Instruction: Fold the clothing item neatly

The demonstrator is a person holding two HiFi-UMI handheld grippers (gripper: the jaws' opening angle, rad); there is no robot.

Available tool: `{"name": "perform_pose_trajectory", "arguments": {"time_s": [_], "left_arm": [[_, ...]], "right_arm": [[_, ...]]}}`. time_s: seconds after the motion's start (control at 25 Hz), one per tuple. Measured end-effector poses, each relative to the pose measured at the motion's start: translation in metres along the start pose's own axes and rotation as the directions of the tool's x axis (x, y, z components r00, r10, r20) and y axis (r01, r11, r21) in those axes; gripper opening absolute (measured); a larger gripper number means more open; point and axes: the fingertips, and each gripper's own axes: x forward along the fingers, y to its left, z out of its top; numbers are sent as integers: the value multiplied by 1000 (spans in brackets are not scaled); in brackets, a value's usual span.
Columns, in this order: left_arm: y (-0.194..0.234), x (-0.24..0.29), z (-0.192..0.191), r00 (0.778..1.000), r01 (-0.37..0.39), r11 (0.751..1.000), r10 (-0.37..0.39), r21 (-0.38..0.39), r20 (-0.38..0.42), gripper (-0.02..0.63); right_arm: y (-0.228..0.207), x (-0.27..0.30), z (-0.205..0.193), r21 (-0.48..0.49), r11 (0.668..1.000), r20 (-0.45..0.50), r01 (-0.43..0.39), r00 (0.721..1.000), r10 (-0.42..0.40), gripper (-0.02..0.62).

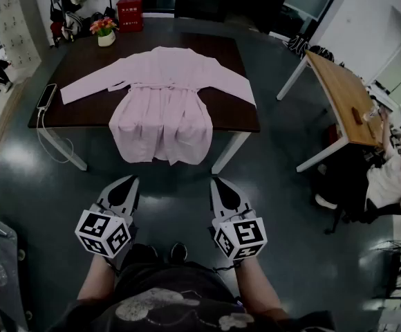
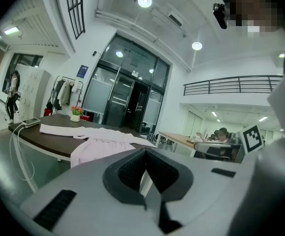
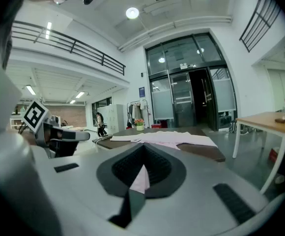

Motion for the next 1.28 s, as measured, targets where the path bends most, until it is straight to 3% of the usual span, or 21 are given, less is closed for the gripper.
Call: {"name": "perform_pose_trajectory", "arguments": {"time_s": [0.32,0.68,0.88,1.28], "left_arm": [[-10,0,6,1000,8,1000,-8,3,25,9],[-19,2,6,999,12,1000,-12,0,34,10],[-21,7,10,999,18,1000,-18,2,47,11],[-16,60,4,999,52,999,-53,-15,-9,10]], "right_arm": [[4,-6,17,-82,997,31,-3,999,5,-9],[-3,-17,11,-76,997,40,18,999,-15,-9],[-21,-23,10,-19,998,70,64,996,-63,-9],[-89,-14,-14,51,974,-7,220,975,-220,-9]]}}
